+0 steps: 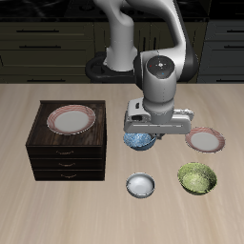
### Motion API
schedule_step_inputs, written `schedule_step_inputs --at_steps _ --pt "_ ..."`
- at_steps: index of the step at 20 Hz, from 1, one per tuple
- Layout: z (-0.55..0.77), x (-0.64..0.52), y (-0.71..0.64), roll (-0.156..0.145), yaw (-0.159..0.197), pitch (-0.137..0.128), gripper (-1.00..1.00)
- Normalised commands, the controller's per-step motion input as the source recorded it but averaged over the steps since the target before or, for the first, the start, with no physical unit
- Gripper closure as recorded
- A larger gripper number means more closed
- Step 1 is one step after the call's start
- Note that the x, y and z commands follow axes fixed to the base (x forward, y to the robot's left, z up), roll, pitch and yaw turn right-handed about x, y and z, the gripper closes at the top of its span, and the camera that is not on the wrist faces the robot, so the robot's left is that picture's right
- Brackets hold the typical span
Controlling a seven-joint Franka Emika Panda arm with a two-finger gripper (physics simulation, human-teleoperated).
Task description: Place the blue bowl onto the plate that is on top of the cabinet
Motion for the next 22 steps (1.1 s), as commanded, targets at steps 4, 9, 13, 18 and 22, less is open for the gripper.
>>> schedule_step_inputs --at_steps 4,9,13,18,22 --pt "0.39 -0.04 0.04 -0.001 0.032 -0.068 1.00" --pt "0.56 -0.09 -0.01 -0.008 0.026 -0.084 1.00" --pt "0.47 -0.13 -0.05 -0.001 0.018 -0.062 1.00" --pt "0.44 -0.12 0.00 -0.001 0.027 -0.069 1.00" --pt "0.36 -0.09 -0.03 -0.009 0.014 -0.053 1.00"
